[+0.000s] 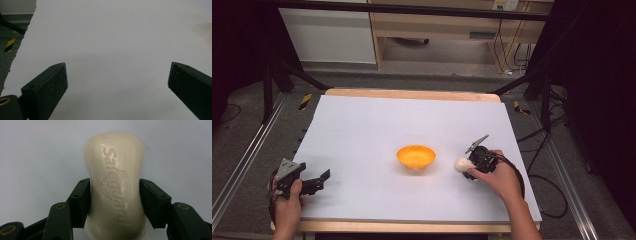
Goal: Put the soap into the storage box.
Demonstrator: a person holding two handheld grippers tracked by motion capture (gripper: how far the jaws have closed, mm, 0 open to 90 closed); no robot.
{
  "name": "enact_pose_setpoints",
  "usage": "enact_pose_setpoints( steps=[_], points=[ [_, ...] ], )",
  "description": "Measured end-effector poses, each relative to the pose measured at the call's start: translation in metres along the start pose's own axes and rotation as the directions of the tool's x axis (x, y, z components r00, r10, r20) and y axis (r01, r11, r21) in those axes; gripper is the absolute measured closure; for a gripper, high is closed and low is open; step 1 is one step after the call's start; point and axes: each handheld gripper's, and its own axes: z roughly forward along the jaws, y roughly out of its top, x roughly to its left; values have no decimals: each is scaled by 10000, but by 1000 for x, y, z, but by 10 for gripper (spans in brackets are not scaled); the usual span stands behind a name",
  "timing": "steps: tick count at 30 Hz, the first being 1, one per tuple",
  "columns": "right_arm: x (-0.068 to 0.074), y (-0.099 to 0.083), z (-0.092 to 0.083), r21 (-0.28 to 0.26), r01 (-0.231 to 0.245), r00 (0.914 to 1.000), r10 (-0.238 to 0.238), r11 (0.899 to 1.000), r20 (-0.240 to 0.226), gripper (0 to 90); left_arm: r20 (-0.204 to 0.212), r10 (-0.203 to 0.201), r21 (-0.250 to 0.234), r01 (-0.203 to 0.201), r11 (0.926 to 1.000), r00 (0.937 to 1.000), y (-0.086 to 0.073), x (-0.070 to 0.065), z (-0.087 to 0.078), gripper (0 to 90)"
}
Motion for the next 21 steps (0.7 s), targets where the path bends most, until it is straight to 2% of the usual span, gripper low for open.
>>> enact_pose_setpoints(
  steps=[3,5,10,16,21],
  points=[
    [-2,0,0,29,-53,9999,54,10000,-165,449,9,-24,-19,24,10000,10000,0,0,0,20],
    [-2,1,0,66,161,9998,-160,9998,-128,450,13,-42,-21,42,10000,10000,0,0,0,20],
    [0,4,1,318,259,9997,-257,9992,-54,452,13,-7,41,7,10000,10000,0,0,0,20],
    [-1,5,1,367,219,9997,-214,9991,-133,459,45,-7,56,7,10000,10000,0,0,0,20],
    [-2,3,0,171,431,9988,-426,9989,-245,468,30,14,19,-14,10000,10000,0,0,0,20]
  ],
)
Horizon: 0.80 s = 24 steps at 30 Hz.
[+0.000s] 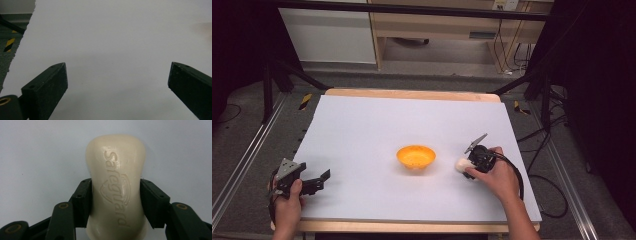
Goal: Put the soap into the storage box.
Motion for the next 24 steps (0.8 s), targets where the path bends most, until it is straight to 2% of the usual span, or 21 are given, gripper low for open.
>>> enact_pose_setpoints(
  steps=[3,12,24],
  points=[
    [-2,-1,-1,-144,47,9999,-49,9999,-146,475,0,-4,43,4,10000,10000,0,0,0,21],
    [0,10,-12,-200,485,9988,-486,9986,-63,487,-10,16,8,-16,10000,10000,0,0,0,21],
    [2,21,-21,-356,829,9965,-832,9959,-88,488,2,-8,20,8,10000,10000,0,0,0,21]
  ],
)
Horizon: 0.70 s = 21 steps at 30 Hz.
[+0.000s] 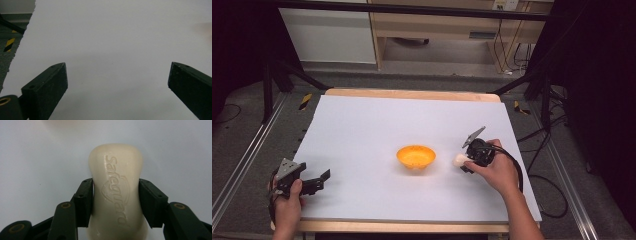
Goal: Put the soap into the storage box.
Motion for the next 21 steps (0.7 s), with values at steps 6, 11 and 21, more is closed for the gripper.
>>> enact_pose_setpoints(
  steps=[6,11,21],
  points=[
    [1,6,-4,-62,161,9999,-161,9999,-5,489,2,-1,-8,1,10000,10000,0,0,0,21],
    [2,13,-9,-101,338,9994,-338,9994,-5,489,9,-10,-3,10,10000,10000,0,0,0,21],
    [4,30,-19,-238,809,9967,-808,9964,33,489,6,-21,-6,21,10000,10000,0,0,0,21]
  ],
)
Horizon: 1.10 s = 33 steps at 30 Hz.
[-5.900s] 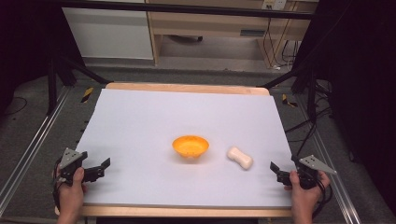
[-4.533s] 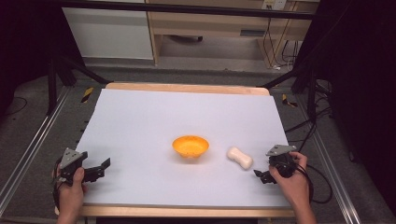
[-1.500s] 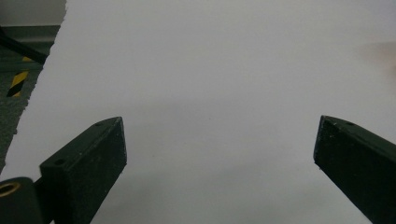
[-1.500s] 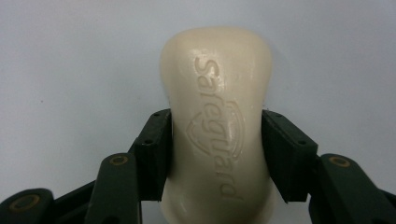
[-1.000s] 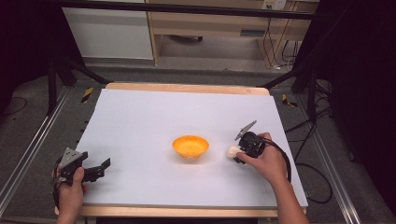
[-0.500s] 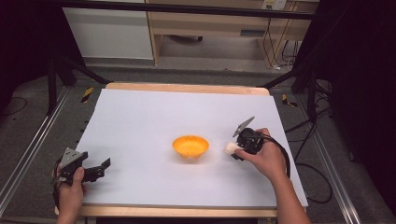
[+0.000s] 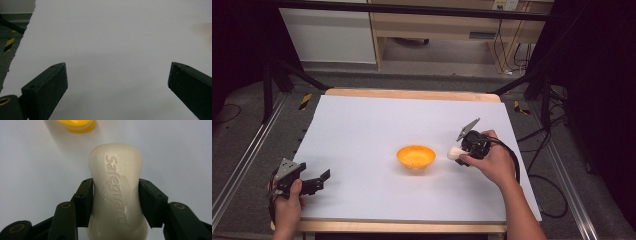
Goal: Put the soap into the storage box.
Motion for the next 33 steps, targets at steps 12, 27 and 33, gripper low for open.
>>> enact_pose_setpoints(
  steps=[12,27,33],
  points=[
    [3,23,-6,-206,733,9971,-737,9971,-209,488,7,-13,-5,13,10000,10000,0,0,0,21],
    [13,49,0,-542,1384,9893,-1405,9889,-383,488,20,-35,-19,35,10000,10000,0,0,0,21],
    [14,56,4,-757,1541,9861,-1582,9851,-505,488,25,-29,-20,29,10000,10000,0,0,0,21]
  ],
)
